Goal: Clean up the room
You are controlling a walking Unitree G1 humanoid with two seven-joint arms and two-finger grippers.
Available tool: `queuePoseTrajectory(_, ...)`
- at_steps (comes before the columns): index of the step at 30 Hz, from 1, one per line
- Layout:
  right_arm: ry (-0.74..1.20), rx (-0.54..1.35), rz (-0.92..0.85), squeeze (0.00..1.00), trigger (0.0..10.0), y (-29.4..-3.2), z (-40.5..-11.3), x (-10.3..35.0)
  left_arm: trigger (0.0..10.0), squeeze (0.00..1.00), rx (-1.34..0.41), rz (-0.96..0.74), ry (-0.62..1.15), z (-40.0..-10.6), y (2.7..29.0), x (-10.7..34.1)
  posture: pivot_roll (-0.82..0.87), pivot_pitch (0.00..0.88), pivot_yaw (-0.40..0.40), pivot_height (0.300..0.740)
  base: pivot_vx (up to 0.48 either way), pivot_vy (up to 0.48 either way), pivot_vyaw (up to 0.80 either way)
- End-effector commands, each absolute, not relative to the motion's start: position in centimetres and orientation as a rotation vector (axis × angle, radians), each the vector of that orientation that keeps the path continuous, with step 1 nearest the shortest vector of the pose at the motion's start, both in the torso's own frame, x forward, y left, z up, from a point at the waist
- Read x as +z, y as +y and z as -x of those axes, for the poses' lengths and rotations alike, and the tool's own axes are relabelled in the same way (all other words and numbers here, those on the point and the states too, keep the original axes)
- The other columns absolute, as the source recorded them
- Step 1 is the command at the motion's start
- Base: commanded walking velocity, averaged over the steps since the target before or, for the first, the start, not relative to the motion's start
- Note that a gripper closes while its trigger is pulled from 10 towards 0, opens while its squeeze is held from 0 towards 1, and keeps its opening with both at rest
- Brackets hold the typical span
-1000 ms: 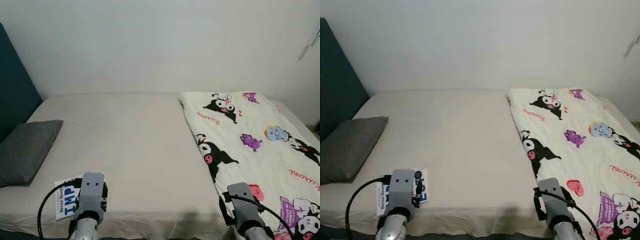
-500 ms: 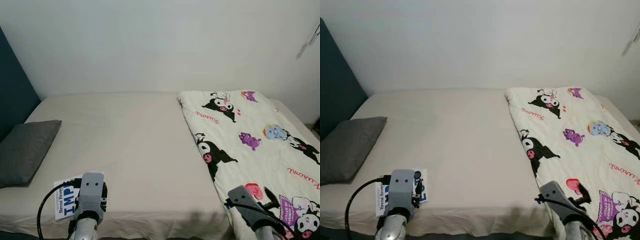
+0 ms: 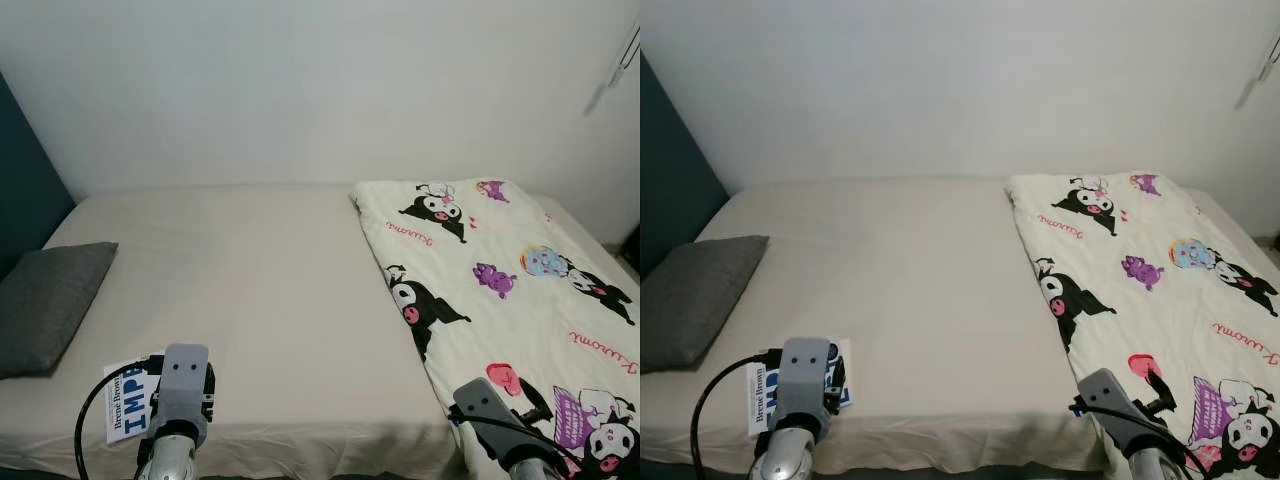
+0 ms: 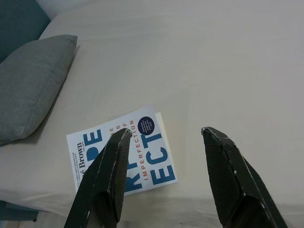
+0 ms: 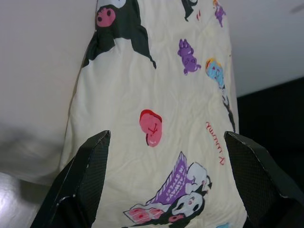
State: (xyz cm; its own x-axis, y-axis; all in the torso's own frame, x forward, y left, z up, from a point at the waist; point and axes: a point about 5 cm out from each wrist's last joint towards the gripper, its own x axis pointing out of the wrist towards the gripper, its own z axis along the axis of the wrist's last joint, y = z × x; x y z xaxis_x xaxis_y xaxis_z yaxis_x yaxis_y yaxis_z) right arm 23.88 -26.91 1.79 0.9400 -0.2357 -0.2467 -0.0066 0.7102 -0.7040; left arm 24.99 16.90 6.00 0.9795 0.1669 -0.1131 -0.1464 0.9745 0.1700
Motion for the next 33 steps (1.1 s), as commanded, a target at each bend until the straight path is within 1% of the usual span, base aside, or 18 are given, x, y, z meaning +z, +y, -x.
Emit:
queuePoseTrajectory(1, 0.352, -0.134, 0.763, 0.00, 10.0, -27.0, -23.4, 1.3, 10.0, 0.00, 0.162, -0.159, 0.150, -24.7, 17.0, 5.4, -0.03, 0.160, -0.010, 0.740, 0.000, 0.000, 0.00)
queuePoseTrajectory(3, 0.326, -0.137, 0.852, 0.00, 10.0, -26.9, -23.5, 1.5, 10.0, 0.00, 0.163, -0.159, 0.150, -24.7, 17.0, 5.4, -0.03, 0.159, -0.012, 0.740, 0.000, 0.000, 0.00)
queuePoseTrajectory(6, 0.312, -0.128, 0.880, 0.00, 10.0, -26.7, -23.5, 1.5, 10.0, 0.00, 0.163, -0.159, 0.150, -24.7, 17.0, 5.4, -0.03, 0.158, -0.013, 0.740, 0.000, 0.000, 0.00)
queuePoseTrajectory(9, 0.345, -0.192, 0.801, 0.00, 10.0, -27.7, -23.5, 1.4, 10.0, 0.00, 0.167, -0.159, 0.150, -24.7, 17.1, 5.4, -0.02, 0.155, -0.016, 0.740, 0.000, 0.000, 0.00)
queuePoseTrajectory(11, 0.345, -0.224, 0.800, 0.00, 10.0, -28.0, -23.5, 1.5, 10.0, 0.00, 0.169, -0.160, 0.148, -24.7, 17.2, 5.4, -0.02, 0.154, -0.016, 0.740, 0.000, 0.000, 0.00)
queuePoseTrajectory(15, 0.335, -0.220, 0.816, 0.00, 10.0, -27.9, -23.5, 1.6, 10.0, 0.00, 0.173, -0.162, 0.147, -24.7, 17.3, 5.5, -0.01, 0.154, -0.015, 0.740, 0.000, 0.000, 0.00)
queuePoseTrajectory(19, 0.355, -0.184, 0.752, 0.00, 10.0, -27.6, -23.5, 1.2, 10.0, 0.00, 0.171, -0.163, 0.146, -24.8, 17.4, 5.5, -0.02, 0.153, -0.010, 0.740, 0.000, 0.000, 0.00)
queuePoseTrajectory(33, 0.355, -0.183, 0.754, 0.00, 10.0, -27.5, -23.5, 1.1, 10.0, 0.00, 0.170, -0.162, 0.147, -24.7, 17.3, 5.4, -0.02, 0.146, -0.015, 0.740, 0.000, 0.000, 0.00)
